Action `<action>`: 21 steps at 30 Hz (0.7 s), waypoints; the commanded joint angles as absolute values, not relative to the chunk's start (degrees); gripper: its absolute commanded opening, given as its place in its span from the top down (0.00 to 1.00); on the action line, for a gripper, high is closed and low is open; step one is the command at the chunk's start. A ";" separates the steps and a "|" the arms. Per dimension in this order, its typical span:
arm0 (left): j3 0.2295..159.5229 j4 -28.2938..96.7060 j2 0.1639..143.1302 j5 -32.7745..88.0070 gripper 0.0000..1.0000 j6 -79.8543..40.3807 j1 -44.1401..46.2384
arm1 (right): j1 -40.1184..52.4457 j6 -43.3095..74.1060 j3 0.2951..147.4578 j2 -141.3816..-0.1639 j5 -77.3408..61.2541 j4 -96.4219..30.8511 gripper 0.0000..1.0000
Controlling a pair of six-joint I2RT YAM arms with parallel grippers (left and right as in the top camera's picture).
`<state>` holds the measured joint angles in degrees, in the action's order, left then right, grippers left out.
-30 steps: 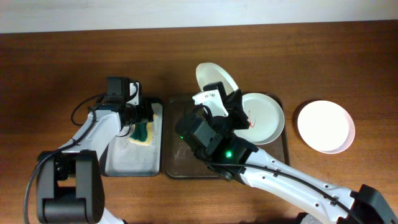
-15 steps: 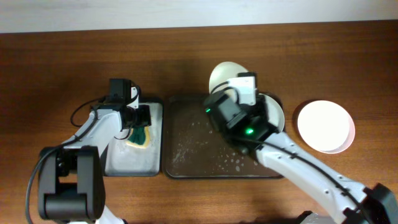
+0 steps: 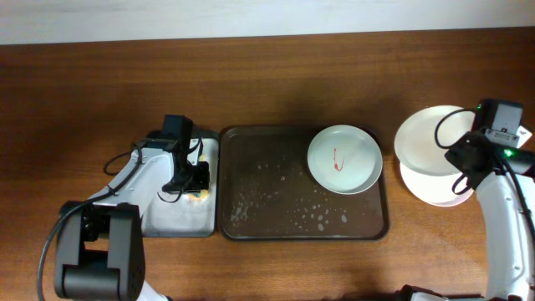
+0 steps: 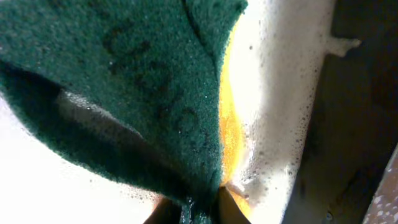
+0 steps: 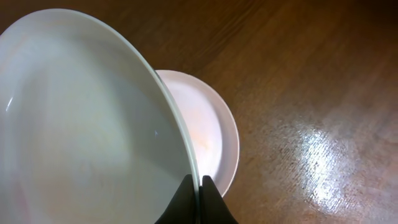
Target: Clean dirty plates on tray and stack at the side
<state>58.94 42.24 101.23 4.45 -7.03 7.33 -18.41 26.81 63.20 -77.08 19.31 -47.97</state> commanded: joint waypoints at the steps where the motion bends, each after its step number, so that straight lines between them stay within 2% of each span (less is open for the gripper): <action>1: 58.85 44.18 100.20 3.14 1.00 -6.76 7.62 | -18.94 27.07 63.18 -77.25 18.65 -48.01 0.96; 2: 58.85 45.08 100.20 1.39 0.96 -6.76 7.62 | -18.94 27.09 63.18 -78.17 18.65 -47.99 0.96; 3: 58.85 45.08 100.20 1.23 0.64 -6.76 7.62 | -18.94 27.09 63.18 -79.05 18.72 -47.97 0.96; 4: 58.85 45.01 100.20 1.23 0.57 -6.76 7.62 | -18.94 27.11 63.18 -80.44 19.07 -47.97 0.96; 5: 58.85 44.88 100.20 1.23 0.51 -6.76 7.62 | -18.94 27.11 63.18 -82.21 19.11 -47.86 0.96; 9: 58.85 44.64 100.20 1.21 0.48 -6.76 7.94 | -23.07 27.77 63.18 -85.25 22.24 -48.07 0.96; 10: 58.85 44.62 100.20 1.21 0.41 -6.76 7.81 | -24.64 27.75 63.18 -85.25 21.10 -48.05 0.90; 11: 58.85 44.53 100.20 1.23 0.29 -6.76 7.84 | -25.08 27.73 63.18 -85.30 20.05 -48.10 0.73; 12: 58.85 44.14 100.20 1.23 0.09 -6.76 7.81 | -25.15 27.03 63.18 -85.30 13.32 -46.87 0.58; 13: 58.85 43.75 100.20 1.26 0.01 -6.76 7.84 | -25.15 23.66 63.18 -85.30 5.96 -45.82 0.53; 14: 58.85 43.48 100.20 1.26 0.00 -6.76 7.84 | -24.93 15.51 63.18 -85.30 -10.28 -44.69 0.45; 16: 58.85 43.13 100.20 1.28 0.01 -6.76 7.84 | -22.96 8.88 63.18 -85.30 -20.23 -46.17 0.42; 20: 58.85 42.57 100.20 1.30 0.01 -6.79 7.84 | -14.15 5.76 62.89 -89.32 -17.72 -49.25 0.42; 21: 58.85 42.46 100.20 1.30 0.01 -6.76 7.84 | -11.55 5.82 62.89 -92.20 -17.54 -50.33 0.45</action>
